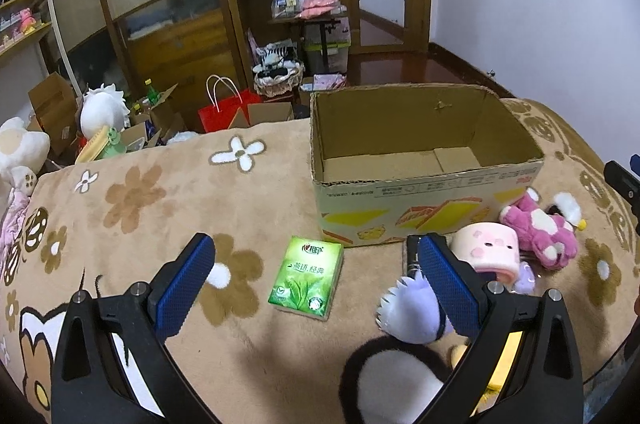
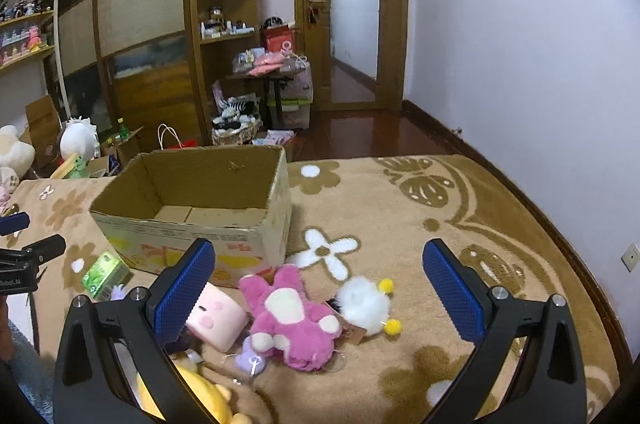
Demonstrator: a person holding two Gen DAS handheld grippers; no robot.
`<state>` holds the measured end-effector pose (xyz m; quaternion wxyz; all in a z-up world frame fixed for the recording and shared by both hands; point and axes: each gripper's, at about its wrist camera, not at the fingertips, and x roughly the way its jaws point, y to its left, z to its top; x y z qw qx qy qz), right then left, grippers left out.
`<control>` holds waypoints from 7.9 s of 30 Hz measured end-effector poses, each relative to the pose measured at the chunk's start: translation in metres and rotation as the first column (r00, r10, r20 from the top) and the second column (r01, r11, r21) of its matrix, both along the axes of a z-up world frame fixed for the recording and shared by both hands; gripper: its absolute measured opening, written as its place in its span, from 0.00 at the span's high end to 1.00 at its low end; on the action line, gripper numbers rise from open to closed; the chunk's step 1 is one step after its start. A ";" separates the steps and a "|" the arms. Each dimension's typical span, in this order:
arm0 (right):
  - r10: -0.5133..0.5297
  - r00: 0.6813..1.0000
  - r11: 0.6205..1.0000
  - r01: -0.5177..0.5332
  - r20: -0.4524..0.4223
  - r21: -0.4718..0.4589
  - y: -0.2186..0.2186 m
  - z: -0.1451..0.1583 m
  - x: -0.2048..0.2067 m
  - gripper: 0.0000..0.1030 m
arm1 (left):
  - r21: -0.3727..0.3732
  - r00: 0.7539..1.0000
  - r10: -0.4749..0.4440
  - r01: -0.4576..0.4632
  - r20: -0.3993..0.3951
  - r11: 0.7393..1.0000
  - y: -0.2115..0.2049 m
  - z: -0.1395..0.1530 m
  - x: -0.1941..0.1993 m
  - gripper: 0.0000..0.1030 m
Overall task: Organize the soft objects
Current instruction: 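Close the left gripper on the green tissue pack while the right grips the white chick plush, then lift both held items over the cardboard box and open both grippers, then move both open grippers back toward the remaining plush toys, then grasp the white-haired doll with the left gripper while the right grasps the yellow plush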
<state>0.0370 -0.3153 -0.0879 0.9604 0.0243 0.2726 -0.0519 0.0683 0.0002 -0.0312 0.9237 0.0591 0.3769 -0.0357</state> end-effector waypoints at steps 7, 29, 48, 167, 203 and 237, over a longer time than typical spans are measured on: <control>-0.026 0.997 0.999 0.028 -0.073 0.027 -0.015 -0.020 0.022 0.00 | 0.004 0.997 0.019 -0.019 -0.074 1.000 0.004 -0.020 0.029 0.02; -0.046 0.951 0.981 0.101 -0.307 0.163 -0.051 -0.100 0.082 0.08 | 0.022 0.931 0.082 -0.080 -0.356 0.997 0.023 -0.113 0.086 0.02; -0.025 0.918 0.966 0.124 -0.395 0.226 -0.058 -0.119 0.088 0.40 | -0.048 0.896 0.091 -0.124 -0.434 0.991 0.038 -0.132 0.098 0.33; 0.197 0.980 0.969 -0.191 -0.027 0.160 0.049 0.042 -0.020 0.00 | -0.026 0.996 -0.077 0.078 0.041 0.997 0.000 0.046 -0.030 0.04; 0.253 0.899 0.966 -0.218 -0.358 0.136 0.092 -0.065 0.011 0.00 | -0.215 0.918 -0.200 0.130 -0.343 0.968 -0.011 -0.045 0.036 0.04; 0.351 0.719 0.936 -0.269 -0.600 0.225 0.110 -0.126 0.026 0.17 | -0.256 0.822 -0.301 0.196 -0.483 0.947 -0.038 -0.088 0.034 0.38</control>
